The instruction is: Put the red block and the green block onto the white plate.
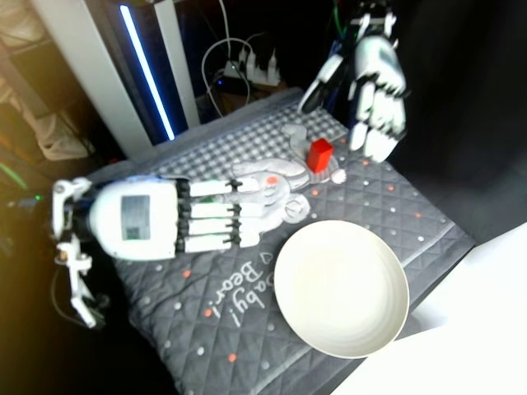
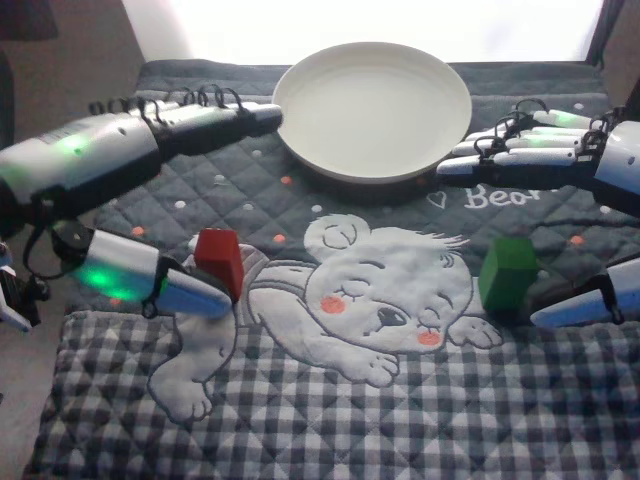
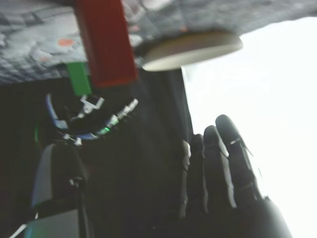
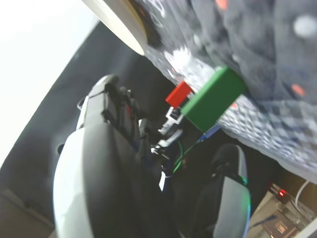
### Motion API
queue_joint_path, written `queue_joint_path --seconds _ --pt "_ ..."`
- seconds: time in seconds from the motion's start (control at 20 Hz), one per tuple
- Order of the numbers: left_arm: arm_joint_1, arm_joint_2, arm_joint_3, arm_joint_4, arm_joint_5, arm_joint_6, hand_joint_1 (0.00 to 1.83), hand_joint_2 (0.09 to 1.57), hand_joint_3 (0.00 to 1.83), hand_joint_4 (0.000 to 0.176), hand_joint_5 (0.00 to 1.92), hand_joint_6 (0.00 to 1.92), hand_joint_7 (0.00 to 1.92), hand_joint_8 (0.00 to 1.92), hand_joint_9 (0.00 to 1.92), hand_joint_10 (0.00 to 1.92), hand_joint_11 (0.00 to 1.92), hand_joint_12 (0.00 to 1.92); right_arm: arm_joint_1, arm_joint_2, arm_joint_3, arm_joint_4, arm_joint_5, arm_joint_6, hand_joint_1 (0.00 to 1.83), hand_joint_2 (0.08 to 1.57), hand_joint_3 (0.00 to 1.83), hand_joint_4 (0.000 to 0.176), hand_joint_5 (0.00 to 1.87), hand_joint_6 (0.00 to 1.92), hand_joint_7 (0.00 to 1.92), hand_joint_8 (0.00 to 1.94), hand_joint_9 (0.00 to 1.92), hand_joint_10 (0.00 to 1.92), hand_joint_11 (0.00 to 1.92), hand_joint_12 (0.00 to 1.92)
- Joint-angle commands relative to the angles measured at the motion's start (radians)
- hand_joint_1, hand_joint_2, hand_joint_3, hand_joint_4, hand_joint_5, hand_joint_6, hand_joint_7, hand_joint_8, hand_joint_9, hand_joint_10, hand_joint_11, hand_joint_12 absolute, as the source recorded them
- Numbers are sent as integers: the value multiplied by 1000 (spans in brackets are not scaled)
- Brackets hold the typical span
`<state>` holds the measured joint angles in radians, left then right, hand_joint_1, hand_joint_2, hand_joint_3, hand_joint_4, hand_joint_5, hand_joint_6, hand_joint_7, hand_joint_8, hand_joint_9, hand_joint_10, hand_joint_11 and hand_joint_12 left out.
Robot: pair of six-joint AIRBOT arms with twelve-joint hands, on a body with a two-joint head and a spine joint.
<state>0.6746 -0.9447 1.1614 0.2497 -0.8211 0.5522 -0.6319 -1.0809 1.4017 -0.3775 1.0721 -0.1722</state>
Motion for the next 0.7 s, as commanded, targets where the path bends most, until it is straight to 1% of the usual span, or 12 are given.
queue_joint_path --seconds 0.0,0.05,0.1,0.15,0.2,0.3,0.35,0.4,0.45,0.55,0.6,0.65 --pt "-17 2 8 -24 -84 -8 882 766 0 80 108 2 84 1 137 3 0 595 13 -4 6 36 93 8 904 813 2 142 295 0 263 0 235 0 0 649" --pt "-19 -1 10 -19 -73 -8 899 758 0 76 148 14 107 7 149 6 0 601 13 -11 9 35 88 8 884 806 0 145 296 1 258 0 225 0 0 650" --pt "-20 -6 14 -16 -57 -8 894 756 0 64 183 7 172 8 220 5 4 725 13 -17 13 31 78 8 847 803 0 134 285 1 230 1 146 1 0 538" --pt "-20 -8 16 -16 -51 -8 890 776 0 58 243 1 360 4 412 26 80 943 13 -18 14 29 73 8 867 796 1 108 319 0 260 2 197 8 0 680" --pt "-20 -12 19 -16 -43 -8 932 773 0 32 339 6 399 1 419 9 57 945 13 -20 15 26 65 8 901 826 0 102 343 0 303 1 286 11 0 880" --pt "-20 -16 24 -15 -30 -8 912 792 5 0 408 5 428 0 428 1 69 862 13 -26 18 25 56 8 933 853 2 65 400 3 438 8 441 28 0 1237" --pt "-20 -16 25 -15 -27 -8 928 806 10 1 413 5 418 0 405 0 34 848 13 -29 19 25 55 8 963 858 2 63 450 9 490 13 473 28 0 1216" --pt "-20 -17 26 -15 -22 -8 953 825 4 0 446 3 459 2 443 5 73 839 13 -35 21 25 55 8 992 865 2 49 484 9 463 7 409 18 0 1104" --pt "-20 -18 28 -13 -15 -8 951 835 5 0 457 4 473 4 472 14 106 849 13 -39 22 25 55 8 1002 866 1 46 517 8 479 6 415 15 0 1097" --pt "-20 -22 33 -11 -4 -8 968 837 0 0 492 0 486 0 485 2 98 926 13 -46 25 24 55 8 1011 899 2 22 563 1 629 8 587 36 44 1311" --pt "-19 -25 34 -11 0 -8 957 837 0 3 502 0 473 0 442 0 47 953 13 -47 26 24 55 8 996 917 1 12 595 2 702 12 598 24 38 1334" --pt "-19 -27 35 -11 3 -8 957 837 0 3 502 0 473 0 442 0 47 953 13 -47 26 24 55 8 996 917 1 12 595 2 702 12 598 24 38 1334"
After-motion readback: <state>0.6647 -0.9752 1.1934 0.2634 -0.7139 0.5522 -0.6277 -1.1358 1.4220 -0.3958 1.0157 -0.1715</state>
